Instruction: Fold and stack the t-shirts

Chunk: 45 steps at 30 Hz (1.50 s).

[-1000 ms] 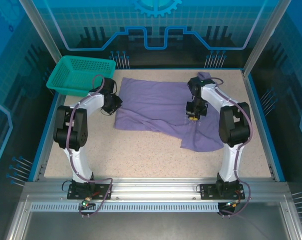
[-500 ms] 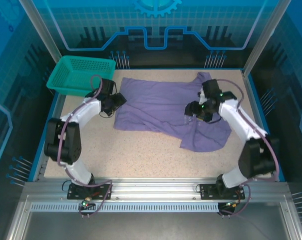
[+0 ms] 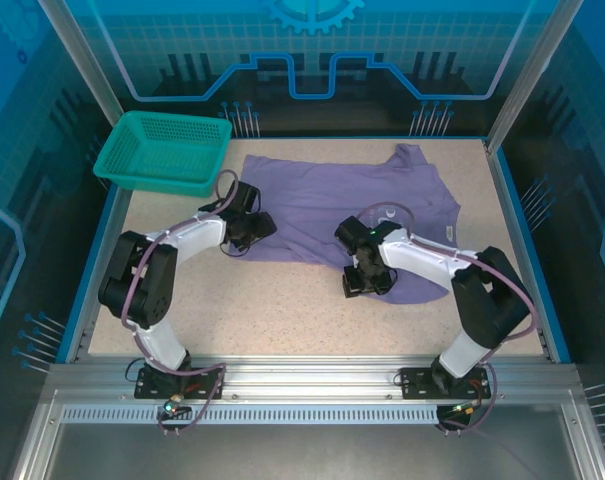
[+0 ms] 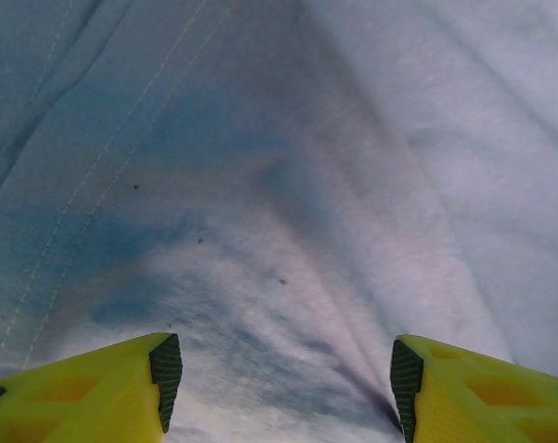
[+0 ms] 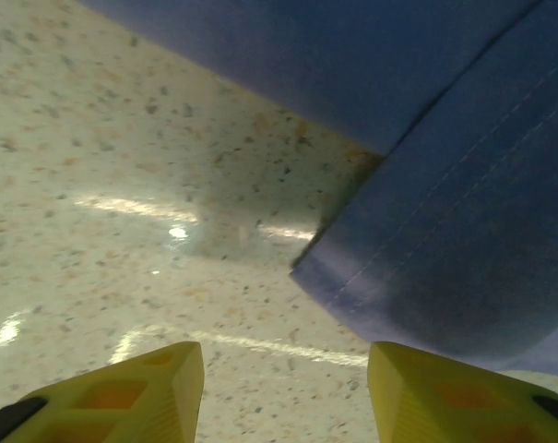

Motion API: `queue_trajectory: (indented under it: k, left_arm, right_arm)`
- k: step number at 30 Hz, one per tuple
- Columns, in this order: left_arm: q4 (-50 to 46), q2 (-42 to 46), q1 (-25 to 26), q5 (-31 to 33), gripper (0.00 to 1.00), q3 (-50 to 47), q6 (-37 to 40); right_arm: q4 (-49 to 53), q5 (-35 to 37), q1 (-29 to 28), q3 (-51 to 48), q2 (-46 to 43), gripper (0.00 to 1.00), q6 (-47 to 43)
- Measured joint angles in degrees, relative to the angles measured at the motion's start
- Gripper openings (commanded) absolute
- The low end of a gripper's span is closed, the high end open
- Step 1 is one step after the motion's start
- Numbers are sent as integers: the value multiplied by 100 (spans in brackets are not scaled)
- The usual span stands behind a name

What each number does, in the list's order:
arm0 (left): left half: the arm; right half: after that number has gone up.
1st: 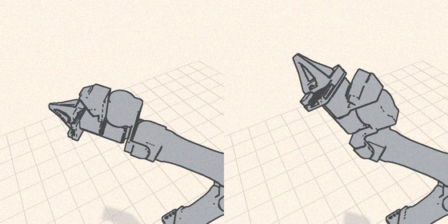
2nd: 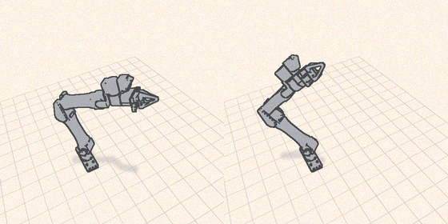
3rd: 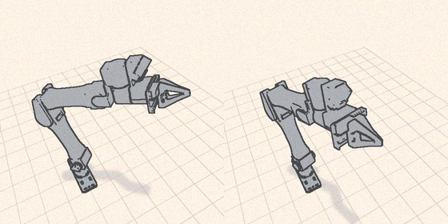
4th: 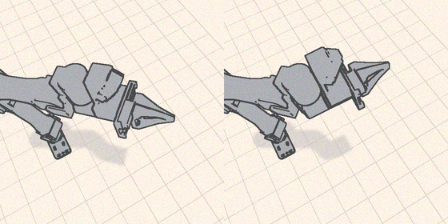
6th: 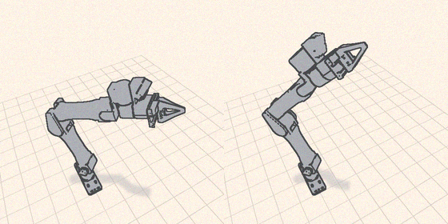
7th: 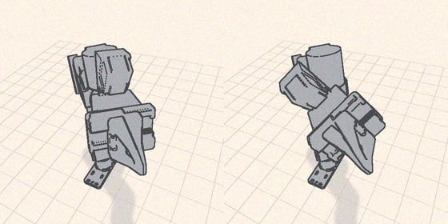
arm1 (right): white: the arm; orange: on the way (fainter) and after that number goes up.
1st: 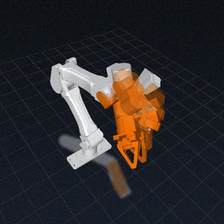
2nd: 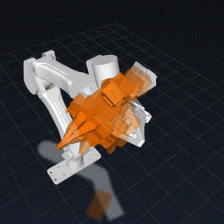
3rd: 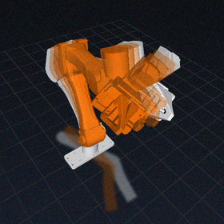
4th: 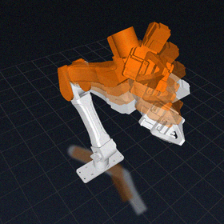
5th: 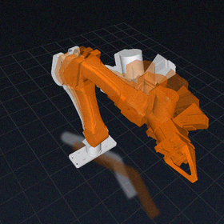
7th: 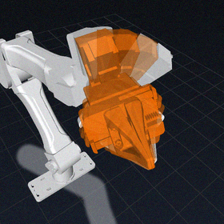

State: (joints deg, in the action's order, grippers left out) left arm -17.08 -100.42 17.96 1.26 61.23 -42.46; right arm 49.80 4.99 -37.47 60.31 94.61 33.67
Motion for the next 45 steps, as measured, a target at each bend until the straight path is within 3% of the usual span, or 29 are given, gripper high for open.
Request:
queue_trajectory:
  k: [3,8,22,29,32,36,40,45]
  left_arm:
    - [35,-4,0,142,66,-225,52]
    - [146,-4,-11,308,67,-490,68]
    - [601,101,-302,562,65,-780,94]
    - [695,389,-304,721,66,-1132,83]
    - [691,483,-313,769,67,-1231,83]
    - [688,520,-317,850,67,-1276,83]
    - [691,520,-317,863,67,-1276,81]
    - [691,520,-321,931,67,-1285,76]
  right_arm:
    - [52,238,-50,129,214,49,66]
    - [52,396,-101,195,514,40,142]
    - [17,505,-225,238,833,0,155]
    - [-26,240,-146,188,323,0,-114]
    - [-26,-164,256,188,-428,0,-304]
    - [11,-682,1362,275,-1165,0,-608]
    - [85,-1003,2317,538,-1141,0,-942]
    - [225,-1012,2905,986,-566,0,-1088]
